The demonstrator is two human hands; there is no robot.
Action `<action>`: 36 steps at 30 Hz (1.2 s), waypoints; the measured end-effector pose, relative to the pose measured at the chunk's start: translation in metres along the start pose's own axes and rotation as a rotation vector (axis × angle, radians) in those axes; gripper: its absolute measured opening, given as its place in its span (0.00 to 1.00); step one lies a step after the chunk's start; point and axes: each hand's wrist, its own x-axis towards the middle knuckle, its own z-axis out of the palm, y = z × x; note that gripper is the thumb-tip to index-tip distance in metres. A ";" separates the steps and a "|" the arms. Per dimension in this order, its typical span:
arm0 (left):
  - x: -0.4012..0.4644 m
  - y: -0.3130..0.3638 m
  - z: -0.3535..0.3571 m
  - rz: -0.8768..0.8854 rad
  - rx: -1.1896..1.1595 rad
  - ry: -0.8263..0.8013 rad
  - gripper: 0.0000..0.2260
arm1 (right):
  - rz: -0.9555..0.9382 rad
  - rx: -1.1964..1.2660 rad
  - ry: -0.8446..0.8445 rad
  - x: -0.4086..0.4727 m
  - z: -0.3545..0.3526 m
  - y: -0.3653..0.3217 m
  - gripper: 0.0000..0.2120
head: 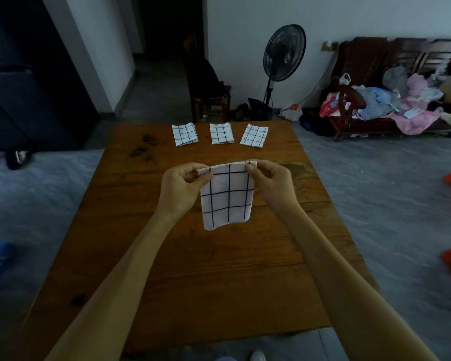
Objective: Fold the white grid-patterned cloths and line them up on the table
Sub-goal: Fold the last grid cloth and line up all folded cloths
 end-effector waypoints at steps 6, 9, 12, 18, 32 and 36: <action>0.001 -0.002 -0.007 -0.038 -0.039 -0.007 0.06 | 0.031 0.035 0.032 -0.001 0.000 -0.001 0.10; 0.001 -0.004 -0.008 -0.035 -0.019 -0.004 0.06 | 0.022 0.038 0.023 -0.003 0.001 0.000 0.08; 0.003 -0.007 -0.008 -0.040 -0.026 -0.005 0.07 | 0.016 0.033 0.013 -0.004 0.000 0.002 0.08; 0.002 -0.010 -0.003 -0.053 -0.031 0.008 0.07 | 0.055 0.077 0.084 -0.004 0.004 0.005 0.08; 0.007 -0.005 -0.013 -0.019 0.082 -0.064 0.08 | 0.008 -0.080 0.007 -0.003 0.007 0.007 0.05; 0.017 0.011 -0.006 0.121 0.231 -0.179 0.17 | -0.087 -0.257 -0.071 0.001 0.015 0.003 0.06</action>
